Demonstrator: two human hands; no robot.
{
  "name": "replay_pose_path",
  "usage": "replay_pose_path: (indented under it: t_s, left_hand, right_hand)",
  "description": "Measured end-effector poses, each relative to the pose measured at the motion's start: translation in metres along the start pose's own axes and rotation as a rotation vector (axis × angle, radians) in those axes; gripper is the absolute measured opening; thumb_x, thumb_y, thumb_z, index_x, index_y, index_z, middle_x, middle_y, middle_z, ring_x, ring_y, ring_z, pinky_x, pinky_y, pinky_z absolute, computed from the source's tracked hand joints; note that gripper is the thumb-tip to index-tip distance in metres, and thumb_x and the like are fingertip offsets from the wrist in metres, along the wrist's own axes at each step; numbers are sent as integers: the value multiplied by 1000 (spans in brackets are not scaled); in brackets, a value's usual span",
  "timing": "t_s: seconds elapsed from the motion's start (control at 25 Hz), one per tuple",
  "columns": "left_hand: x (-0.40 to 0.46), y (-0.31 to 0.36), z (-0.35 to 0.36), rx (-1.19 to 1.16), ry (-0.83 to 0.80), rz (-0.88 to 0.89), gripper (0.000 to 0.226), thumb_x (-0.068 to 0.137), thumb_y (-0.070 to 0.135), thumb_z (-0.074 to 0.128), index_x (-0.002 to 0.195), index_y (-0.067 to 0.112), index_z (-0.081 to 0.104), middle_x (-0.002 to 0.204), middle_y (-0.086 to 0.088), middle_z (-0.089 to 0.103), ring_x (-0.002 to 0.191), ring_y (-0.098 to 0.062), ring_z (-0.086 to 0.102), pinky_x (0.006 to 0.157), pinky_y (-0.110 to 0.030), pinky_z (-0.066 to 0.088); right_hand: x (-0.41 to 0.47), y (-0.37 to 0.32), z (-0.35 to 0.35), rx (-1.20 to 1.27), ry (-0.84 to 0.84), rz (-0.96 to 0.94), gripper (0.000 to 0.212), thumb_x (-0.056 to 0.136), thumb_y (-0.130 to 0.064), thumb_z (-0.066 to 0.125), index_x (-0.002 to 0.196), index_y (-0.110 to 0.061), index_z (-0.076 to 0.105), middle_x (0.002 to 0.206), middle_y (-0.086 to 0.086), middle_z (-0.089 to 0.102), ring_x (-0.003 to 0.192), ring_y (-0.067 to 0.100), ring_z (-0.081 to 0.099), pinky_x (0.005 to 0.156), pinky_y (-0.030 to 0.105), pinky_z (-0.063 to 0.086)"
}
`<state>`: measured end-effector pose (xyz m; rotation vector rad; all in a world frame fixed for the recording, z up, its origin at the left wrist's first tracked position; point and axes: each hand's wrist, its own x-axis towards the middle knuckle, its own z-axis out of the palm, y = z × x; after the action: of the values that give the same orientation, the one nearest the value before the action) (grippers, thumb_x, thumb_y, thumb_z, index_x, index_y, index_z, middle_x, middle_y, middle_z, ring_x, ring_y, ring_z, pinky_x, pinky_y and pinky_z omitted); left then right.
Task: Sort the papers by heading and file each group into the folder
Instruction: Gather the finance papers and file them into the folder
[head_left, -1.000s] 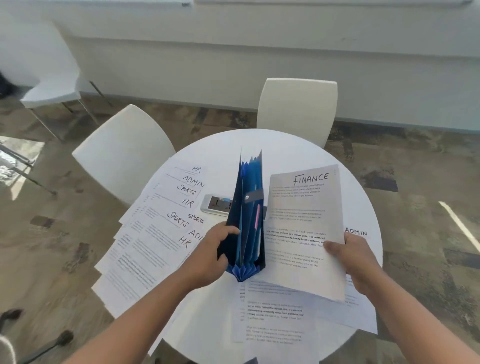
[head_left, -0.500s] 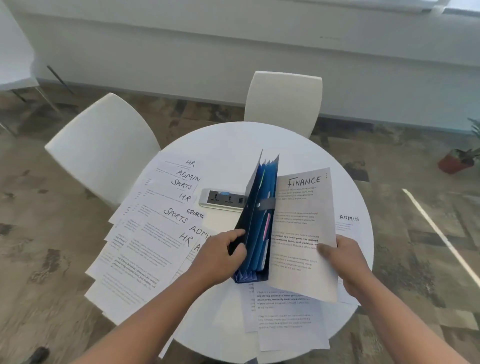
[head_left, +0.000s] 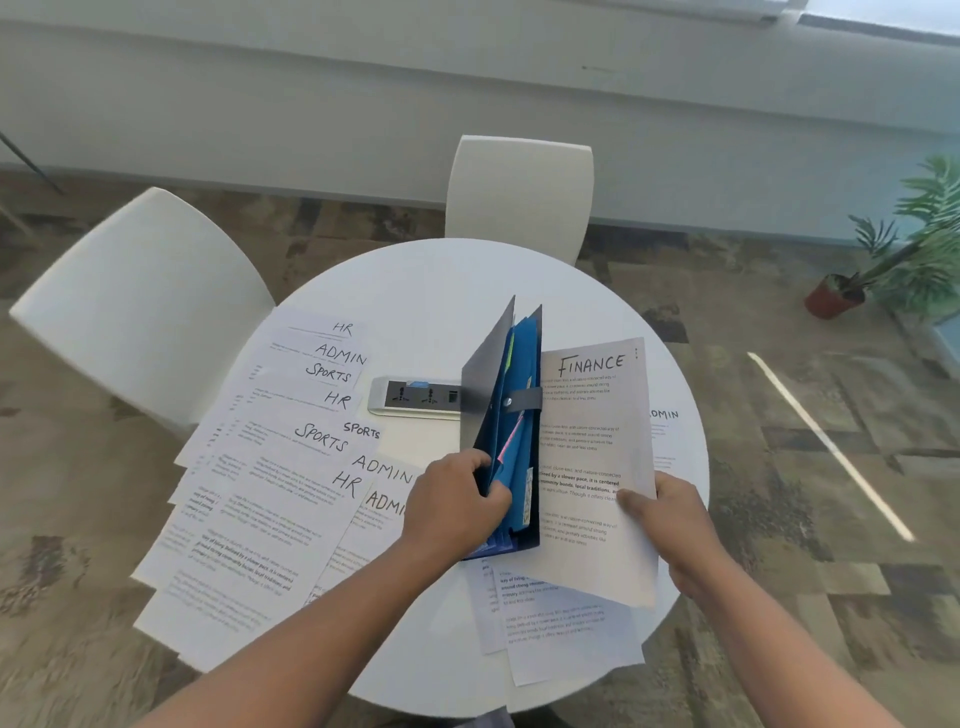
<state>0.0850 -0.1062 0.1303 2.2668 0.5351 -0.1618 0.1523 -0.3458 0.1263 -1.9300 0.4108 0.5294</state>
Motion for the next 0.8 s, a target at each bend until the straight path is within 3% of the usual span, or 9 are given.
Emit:
replay_pose_path:
  t_s: [0.12,0.28,0.4,0.56,0.68,0.8]
  left_hand:
    - [4,1,3,28,22,11,39,91,54,66,116,25,71,109,9,73,97,-13,67,80,-24,49]
    - [3,1,4,44,9,30,53,91,60,66,129,22,66,125,6,70,112,-15,64,83,-23,42]
    - [4,2,5,47,5,30,49,92,58,66,125,22,67,121,6,71,107,-15,65,82,-25,47]
    - [4,4,4,59,-11,31,26,97,37,60,118,23,66,106,6,73,86,-14,65,71,-26,51]
    - [7,4,5,111,-40,53,40,93,33,53,133,28,51,106,6,69,87,-20,65,74,-36,56]
    - [8,6,9,145,-90,77,60,96,37,49,151,30,28,130,1,61,103,-27,64,84,-39,51]
  right_hand:
    - [-3,-1,-2,-6,-6,5,24,99,-3,58,107,-19,74,100,-2,80,91,22,76,73,35,59]
    - [-5,-3,-2,-8,-13,9,24,99,-3,58,106,-19,73,99,-4,79,90,21,76,70,34,59]
    - [-4,-3,0,-15,-14,21,23,99,-3,59,107,-19,74,98,-3,80,90,21,77,74,36,60]
    - [-4,-5,-1,-16,-17,38,22,99,-5,60,111,-17,74,95,-3,81,87,20,78,78,38,61]
    - [-6,-15,-7,-39,-13,16,23,99,-5,59,111,-17,74,95,-3,81,83,17,78,69,31,59]
    - [-9,-27,-14,-60,6,-19,22,99,-6,59,110,-17,75,94,-4,81,81,15,78,68,31,59]
